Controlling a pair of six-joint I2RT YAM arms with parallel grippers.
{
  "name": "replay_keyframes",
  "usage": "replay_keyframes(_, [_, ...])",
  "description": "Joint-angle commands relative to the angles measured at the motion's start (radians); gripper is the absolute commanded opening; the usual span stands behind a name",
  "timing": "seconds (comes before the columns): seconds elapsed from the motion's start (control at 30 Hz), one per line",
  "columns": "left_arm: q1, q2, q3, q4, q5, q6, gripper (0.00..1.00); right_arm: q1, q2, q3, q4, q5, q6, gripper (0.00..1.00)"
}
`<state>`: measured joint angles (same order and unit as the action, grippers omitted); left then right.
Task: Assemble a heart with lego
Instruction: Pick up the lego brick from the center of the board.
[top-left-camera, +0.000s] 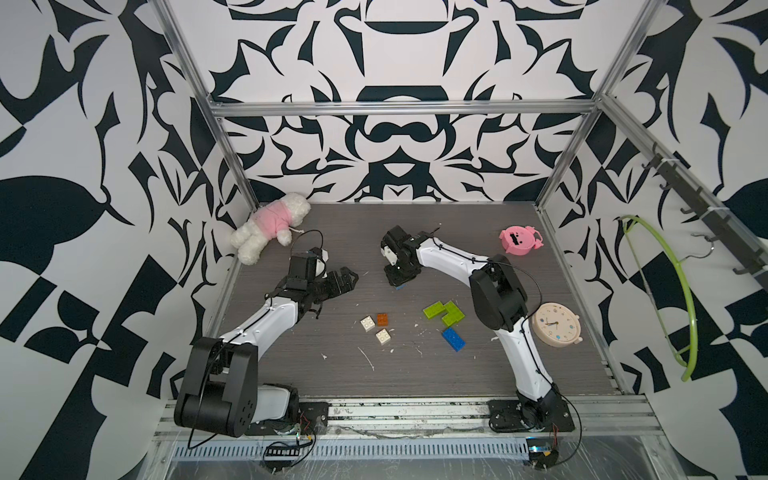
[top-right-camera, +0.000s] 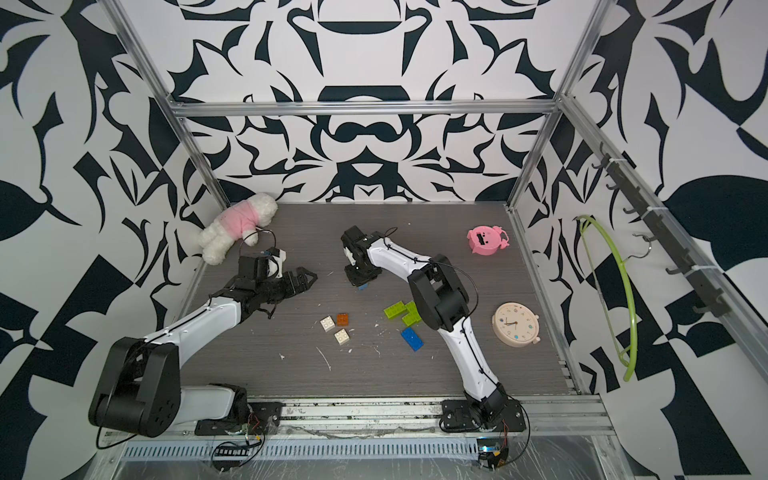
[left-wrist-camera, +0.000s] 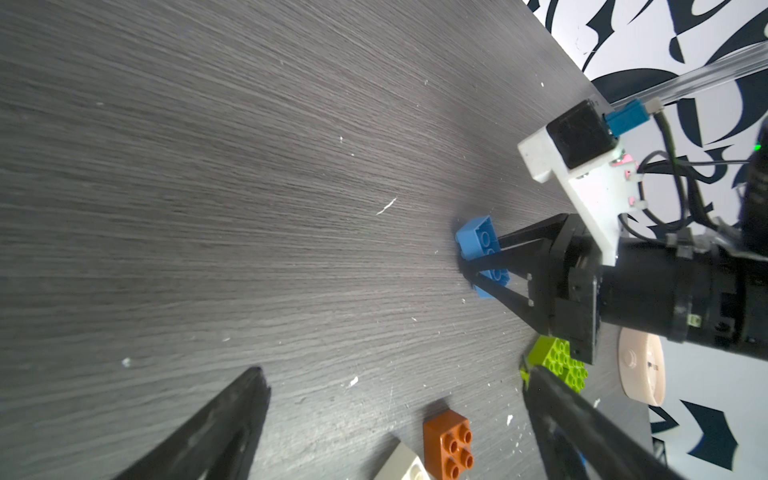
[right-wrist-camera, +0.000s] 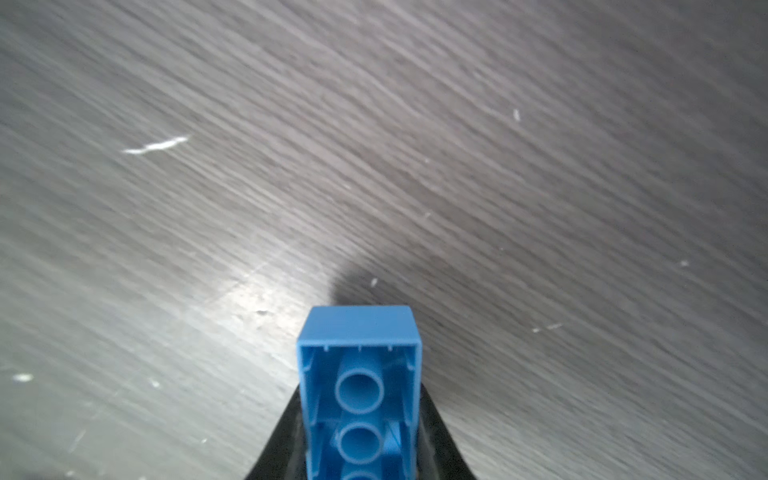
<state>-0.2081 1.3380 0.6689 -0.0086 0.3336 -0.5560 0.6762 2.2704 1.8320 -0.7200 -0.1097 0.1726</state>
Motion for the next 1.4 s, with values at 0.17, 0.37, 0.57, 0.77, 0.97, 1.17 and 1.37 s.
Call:
replay_keyframes(0.17, [-0.006, -0.025, -0.028, 0.373, 0.251, -0.257, 0.99, -0.174, -0.401, -0.392, 0.617, -0.757, 0.365, 0.26])
replay_keyframes(0.37, [-0.086, -0.081, 0.008, 0.566, 0.246, -0.295, 0.99, -0.218, -0.39, -0.521, 1.339, -0.992, 0.971, 0.26])
replay_keyframes(0.57, [-0.098, -0.111, 0.03, 0.589, 0.214, -0.248, 0.99, -0.221, -0.338, -0.508, 1.744, -1.045, 1.307, 0.25])
replay_keyframes(0.77, [-0.106, 0.029, 0.15, 0.688, 0.283, -0.493, 1.0, -0.221, -0.34, -0.531, 1.783, -1.047, 1.329, 0.25])
replay_keyframes(0.97, [-0.139, -0.003, 0.227, 0.454, 0.257, -0.251, 0.99, -0.216, -0.341, -0.512, 1.801, -1.063, 1.359, 0.25])
replay_keyframes(1.17, [-0.135, 0.027, 0.335, 0.331, 0.218, -0.268, 0.89, -0.214, -0.348, -0.516, 1.791, -1.091, 1.354, 0.24])
replay_keyframes(1.37, [-0.139, 0.121, 0.415, 0.343, 0.323, -0.422, 0.56, -0.214, -0.356, -0.528, 1.791, -1.096, 1.346, 0.24])
